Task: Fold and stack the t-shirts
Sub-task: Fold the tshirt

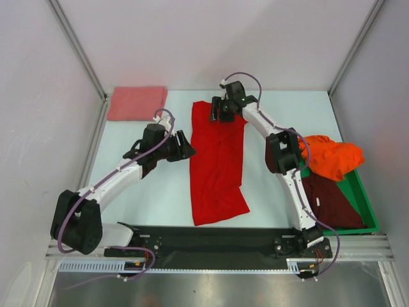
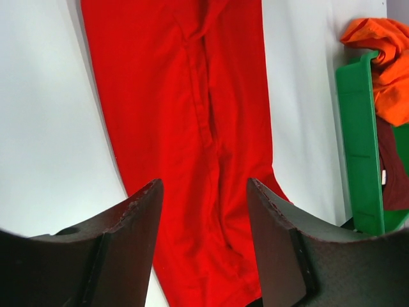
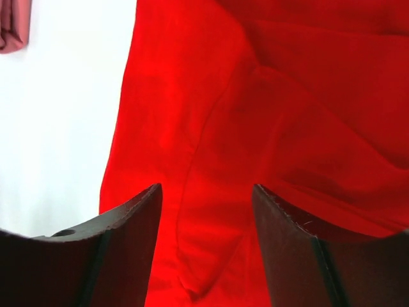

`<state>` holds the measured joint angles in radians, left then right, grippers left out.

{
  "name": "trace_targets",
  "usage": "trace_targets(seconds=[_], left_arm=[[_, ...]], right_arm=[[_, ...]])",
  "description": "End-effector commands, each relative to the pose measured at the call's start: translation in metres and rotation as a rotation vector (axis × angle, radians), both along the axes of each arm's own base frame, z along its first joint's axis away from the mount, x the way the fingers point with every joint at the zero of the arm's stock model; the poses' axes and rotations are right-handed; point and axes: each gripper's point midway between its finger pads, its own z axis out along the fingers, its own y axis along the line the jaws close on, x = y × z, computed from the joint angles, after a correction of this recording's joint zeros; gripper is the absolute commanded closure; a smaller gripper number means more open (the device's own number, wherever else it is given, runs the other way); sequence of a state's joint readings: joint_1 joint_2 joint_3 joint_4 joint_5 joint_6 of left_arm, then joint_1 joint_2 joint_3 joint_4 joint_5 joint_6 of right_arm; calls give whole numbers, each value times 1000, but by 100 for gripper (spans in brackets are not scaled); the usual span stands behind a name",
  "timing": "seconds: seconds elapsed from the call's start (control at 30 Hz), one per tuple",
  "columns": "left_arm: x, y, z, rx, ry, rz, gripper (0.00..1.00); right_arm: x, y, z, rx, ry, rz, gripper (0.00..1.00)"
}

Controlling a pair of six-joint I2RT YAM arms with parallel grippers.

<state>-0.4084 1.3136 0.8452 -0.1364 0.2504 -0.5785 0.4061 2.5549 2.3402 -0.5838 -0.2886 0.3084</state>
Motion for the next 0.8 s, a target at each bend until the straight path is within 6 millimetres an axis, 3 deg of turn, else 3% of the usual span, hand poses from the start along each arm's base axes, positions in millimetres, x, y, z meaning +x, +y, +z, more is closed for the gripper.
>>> trace_targets(seconds=[0.0, 0.3, 0.67, 0.77], left_arm=[[1, -12, 8, -40, -31, -44, 39], [2, -15, 10, -51, -33, -58, 39], [-1, -14, 16, -55, -45, -59, 39], [-4, -12, 16, -53, -45, -58, 39]], right_arm=[[20, 2, 14, 5, -92, -6, 37], [8, -14, -14, -87, -28, -9, 41], [-19, -34, 23, -174, -21, -31, 45], [-33, -37, 24, -176, 9, -20, 46]])
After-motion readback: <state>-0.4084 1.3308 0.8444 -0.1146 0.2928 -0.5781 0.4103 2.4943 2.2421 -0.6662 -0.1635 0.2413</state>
